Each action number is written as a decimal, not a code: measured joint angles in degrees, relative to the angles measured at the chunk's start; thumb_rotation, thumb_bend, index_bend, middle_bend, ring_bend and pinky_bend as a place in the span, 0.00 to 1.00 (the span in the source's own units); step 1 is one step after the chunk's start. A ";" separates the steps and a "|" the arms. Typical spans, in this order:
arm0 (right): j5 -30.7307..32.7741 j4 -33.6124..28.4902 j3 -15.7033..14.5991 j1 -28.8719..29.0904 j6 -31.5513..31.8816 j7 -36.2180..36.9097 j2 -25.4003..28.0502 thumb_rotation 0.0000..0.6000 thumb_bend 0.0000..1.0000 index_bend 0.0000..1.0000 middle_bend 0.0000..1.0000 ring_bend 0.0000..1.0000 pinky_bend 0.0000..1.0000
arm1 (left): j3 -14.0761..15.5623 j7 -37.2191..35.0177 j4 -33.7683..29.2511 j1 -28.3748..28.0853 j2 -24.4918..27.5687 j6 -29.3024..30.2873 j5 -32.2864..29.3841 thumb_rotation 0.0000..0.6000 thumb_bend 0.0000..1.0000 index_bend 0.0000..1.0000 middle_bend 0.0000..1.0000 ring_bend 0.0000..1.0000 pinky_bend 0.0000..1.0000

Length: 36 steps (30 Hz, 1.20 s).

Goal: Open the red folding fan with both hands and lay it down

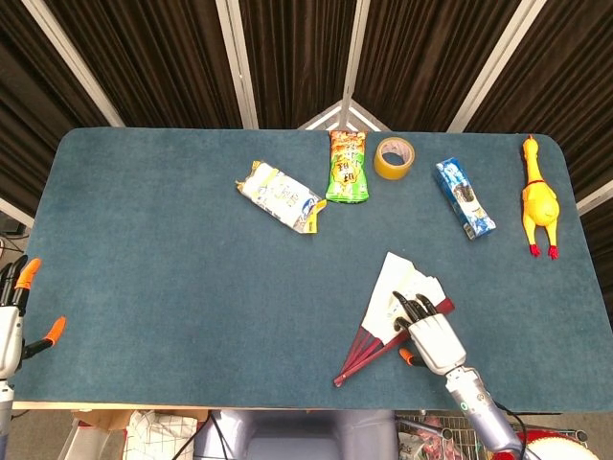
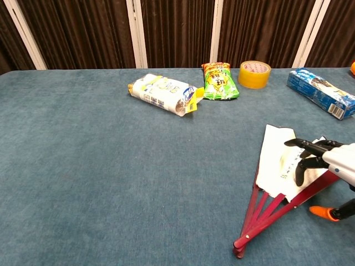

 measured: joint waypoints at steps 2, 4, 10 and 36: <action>0.06 0.29 0.02 0.21 -0.14 0.12 -0.22 1.00 0.26 0.48 0.07 0.21 0.13 | 0.01 0.09 0.00 -0.04 -0.04 -0.05 0.01 1.00 0.38 0.09 0.00 0.00 0.08; 0.19 0.62 0.07 0.41 -0.29 0.30 -0.50 1.00 0.27 0.48 0.07 0.21 0.13 | 0.01 0.17 -0.01 -0.04 -0.08 0.02 0.08 1.00 0.38 0.09 0.00 0.00 0.08; 0.53 1.61 0.24 1.19 -0.95 0.74 -1.09 1.00 0.28 0.50 0.07 0.21 0.14 | 0.05 0.60 0.08 -0.14 -0.29 -0.19 -0.02 1.00 0.38 0.09 0.00 0.00 0.08; 0.29 4.54 0.20 2.81 0.43 5.17 -2.43 1.00 0.36 0.65 0.10 0.24 0.15 | 0.30 1.44 0.08 -0.34 -0.81 -0.36 0.30 1.00 0.38 0.09 0.00 0.00 0.08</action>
